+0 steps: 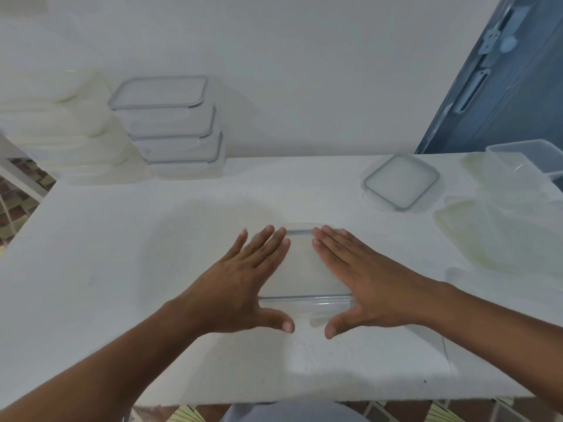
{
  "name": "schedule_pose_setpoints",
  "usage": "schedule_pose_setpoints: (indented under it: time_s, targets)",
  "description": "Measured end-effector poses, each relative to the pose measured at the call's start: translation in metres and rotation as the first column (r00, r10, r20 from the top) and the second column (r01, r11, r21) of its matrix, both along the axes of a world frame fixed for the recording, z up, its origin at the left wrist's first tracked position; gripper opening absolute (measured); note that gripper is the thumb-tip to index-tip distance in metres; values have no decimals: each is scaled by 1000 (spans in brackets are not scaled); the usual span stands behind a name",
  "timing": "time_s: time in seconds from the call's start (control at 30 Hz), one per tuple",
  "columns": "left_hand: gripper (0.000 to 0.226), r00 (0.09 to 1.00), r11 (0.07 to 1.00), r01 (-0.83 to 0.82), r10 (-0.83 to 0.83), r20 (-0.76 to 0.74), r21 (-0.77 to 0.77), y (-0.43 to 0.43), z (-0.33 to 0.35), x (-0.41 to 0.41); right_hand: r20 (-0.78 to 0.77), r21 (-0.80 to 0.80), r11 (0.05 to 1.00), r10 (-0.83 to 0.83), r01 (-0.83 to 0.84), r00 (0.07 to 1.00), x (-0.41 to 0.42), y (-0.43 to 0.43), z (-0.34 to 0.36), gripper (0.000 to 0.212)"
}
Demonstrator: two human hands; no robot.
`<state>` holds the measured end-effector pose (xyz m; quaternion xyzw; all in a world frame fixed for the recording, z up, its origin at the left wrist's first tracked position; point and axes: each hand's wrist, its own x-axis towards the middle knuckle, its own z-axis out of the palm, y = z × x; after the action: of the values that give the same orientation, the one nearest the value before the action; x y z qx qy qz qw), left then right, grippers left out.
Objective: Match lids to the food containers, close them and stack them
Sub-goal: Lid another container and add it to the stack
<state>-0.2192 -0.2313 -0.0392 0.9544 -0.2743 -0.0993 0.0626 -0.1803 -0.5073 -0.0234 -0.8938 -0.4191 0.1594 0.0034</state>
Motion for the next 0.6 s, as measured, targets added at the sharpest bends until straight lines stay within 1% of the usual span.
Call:
schedule_pose_setpoints:
  time_s: [0.17, 0.27, 0.33, 0.43, 0.47, 0.5, 0.57, 0.6]
  targets:
    - [128, 999, 1000, 22, -22, -27, 20, 1, 1, 2, -12, -5, 1000, 8, -8, 1000, 0, 2, 2, 131]
    - [127, 999, 999, 25, -24, -33, 26, 0, 2, 2, -21, 11, 1000, 4, -3, 1000, 0, 2, 1, 130]
    - [126, 999, 999, 28, -27, -42, 30, 1, 3, 3, -42, -11, 1000, 13, -13, 999, 2, 1, 3, 130]
    - [119, 998, 1000, 26, -26, -62, -4, 2, 3, 4, -66, -5, 1000, 11, -11, 998, 4, 1, 4, 121]
    - [115, 999, 999, 23, -25, -46, -40, 2, 0, 5, -33, 27, 1000, 8, -7, 999, 4, 1, 0, 114]
    - [111, 1000, 997, 25, -25, -1, -79, 3, -4, 5, 46, 57, 998, 10, -13, 999, 3, 2, -5, 107]
    - [106, 997, 991, 22, -12, 78, -136, 4, -14, 5, 170, 52, 999, -9, 0, 985, 1, 3, -18, 98]
    - [105, 996, 988, 17, -3, 92, -156, 4, -18, 5, 197, 54, 999, -8, -3, 980, 1, 3, -23, 97]
